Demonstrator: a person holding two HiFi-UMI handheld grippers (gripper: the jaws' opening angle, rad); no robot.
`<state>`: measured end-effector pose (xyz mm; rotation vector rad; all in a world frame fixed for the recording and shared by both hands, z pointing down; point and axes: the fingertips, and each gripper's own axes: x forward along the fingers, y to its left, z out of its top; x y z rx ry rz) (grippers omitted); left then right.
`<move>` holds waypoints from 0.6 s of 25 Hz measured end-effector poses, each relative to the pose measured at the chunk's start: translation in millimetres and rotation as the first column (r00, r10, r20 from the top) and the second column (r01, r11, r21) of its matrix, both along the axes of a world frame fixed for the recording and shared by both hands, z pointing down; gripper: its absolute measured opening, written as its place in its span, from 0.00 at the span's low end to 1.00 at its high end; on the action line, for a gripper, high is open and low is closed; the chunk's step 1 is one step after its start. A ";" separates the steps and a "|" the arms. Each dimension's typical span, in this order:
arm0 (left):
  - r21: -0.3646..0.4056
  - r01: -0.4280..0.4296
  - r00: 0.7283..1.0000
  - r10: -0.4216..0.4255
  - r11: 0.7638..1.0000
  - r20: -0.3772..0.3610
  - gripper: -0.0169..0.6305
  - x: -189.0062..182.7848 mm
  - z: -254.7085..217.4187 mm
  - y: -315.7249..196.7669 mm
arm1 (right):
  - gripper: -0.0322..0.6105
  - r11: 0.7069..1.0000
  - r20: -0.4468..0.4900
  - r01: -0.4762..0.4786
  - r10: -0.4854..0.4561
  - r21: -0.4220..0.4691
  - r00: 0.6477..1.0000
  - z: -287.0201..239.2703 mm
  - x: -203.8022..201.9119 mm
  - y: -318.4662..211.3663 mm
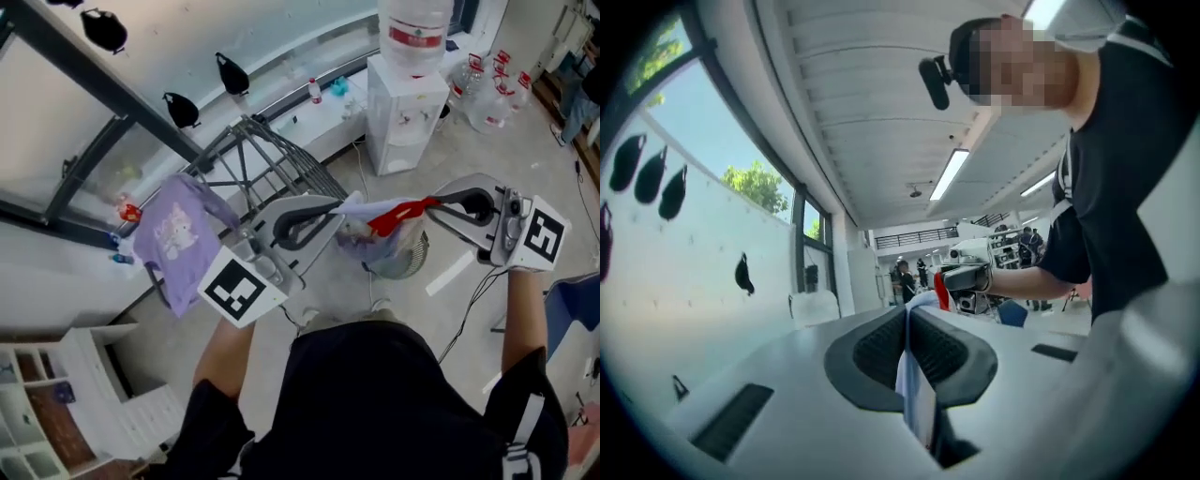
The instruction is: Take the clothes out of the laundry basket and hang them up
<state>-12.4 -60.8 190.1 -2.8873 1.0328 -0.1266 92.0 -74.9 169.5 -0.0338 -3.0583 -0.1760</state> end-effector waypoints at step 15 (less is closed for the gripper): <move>0.256 0.277 0.929 -0.326 0.926 0.175 0.04 -231.0 -104.1 3.7 | 0.06 0.993 0.248 -0.122 0.119 -0.005 0.961 -116.5 -249.3 -52.3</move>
